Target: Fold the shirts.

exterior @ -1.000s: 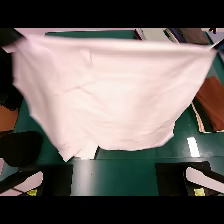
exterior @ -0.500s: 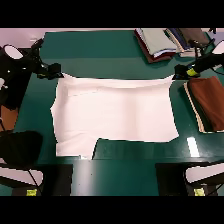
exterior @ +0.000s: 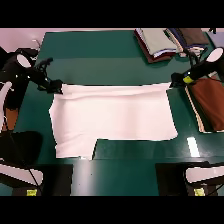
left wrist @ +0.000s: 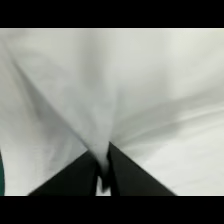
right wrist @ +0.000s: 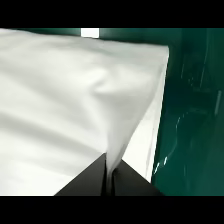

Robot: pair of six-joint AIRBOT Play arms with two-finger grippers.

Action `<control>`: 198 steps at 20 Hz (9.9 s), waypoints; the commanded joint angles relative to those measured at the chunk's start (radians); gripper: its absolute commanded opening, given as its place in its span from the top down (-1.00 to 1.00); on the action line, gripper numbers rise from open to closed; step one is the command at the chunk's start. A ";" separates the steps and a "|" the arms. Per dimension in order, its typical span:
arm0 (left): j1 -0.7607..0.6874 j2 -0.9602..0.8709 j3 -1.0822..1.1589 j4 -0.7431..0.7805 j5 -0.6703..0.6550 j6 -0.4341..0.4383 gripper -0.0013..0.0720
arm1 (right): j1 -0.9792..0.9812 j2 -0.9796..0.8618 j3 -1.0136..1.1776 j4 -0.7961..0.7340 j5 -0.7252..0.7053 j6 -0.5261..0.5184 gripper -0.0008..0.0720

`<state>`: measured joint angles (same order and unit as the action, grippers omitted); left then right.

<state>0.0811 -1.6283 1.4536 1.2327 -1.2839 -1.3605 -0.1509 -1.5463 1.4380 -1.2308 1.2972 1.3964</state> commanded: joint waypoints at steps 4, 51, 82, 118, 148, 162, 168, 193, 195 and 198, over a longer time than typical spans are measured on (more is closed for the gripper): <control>0.001 0.050 -0.057 0.032 -0.058 -0.079 -0.46 | -0.002 0.095 -0.159 0.095 -0.071 -0.002 -0.15; 0.000 0.747 -0.656 -0.133 -0.015 -0.122 0.89 | -0.311 0.344 -0.885 0.163 0.050 -0.116 -0.23; 0.001 0.356 -0.446 -0.063 0.540 -0.122 0.89 | 0.033 -0.068 0.048 0.055 0.038 0.009 0.93; -0.557 -0.188 0.125 -0.169 0.481 -0.204 0.89 | -0.008 0.034 0.254 0.479 0.169 -0.140 0.93; -0.006 0.216 0.520 0.063 0.117 -0.206 0.89 | 0.881 -0.433 0.646 0.574 -0.477 -0.172 0.00; -0.220 0.180 0.510 0.055 0.116 -0.166 0.89 | 0.341 -0.079 -0.201 0.476 -0.274 -0.102 -0.72; -0.231 0.157 0.488 0.046 0.116 -0.165 0.89 | 0.401 -0.230 -0.129 0.638 -0.301 -0.120 -0.71; -0.439 0.157 0.488 0.009 0.115 -0.134 0.89 | -0.323 -0.010 0.293 0.235 -0.031 -0.050 0.93; -0.439 0.157 0.488 0.008 0.116 -0.137 0.89 | -0.414 -0.008 0.293 0.238 -0.054 -0.051 0.93; -0.439 0.157 0.488 0.008 0.116 -0.174 0.89 | -0.489 -0.008 0.301 0.245 -0.117 -0.051 0.93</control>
<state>-0.3557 -1.4708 1.9415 1.2415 -1.1683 -1.5059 -0.5453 -1.5631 1.7313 -0.9874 1.2285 1.3449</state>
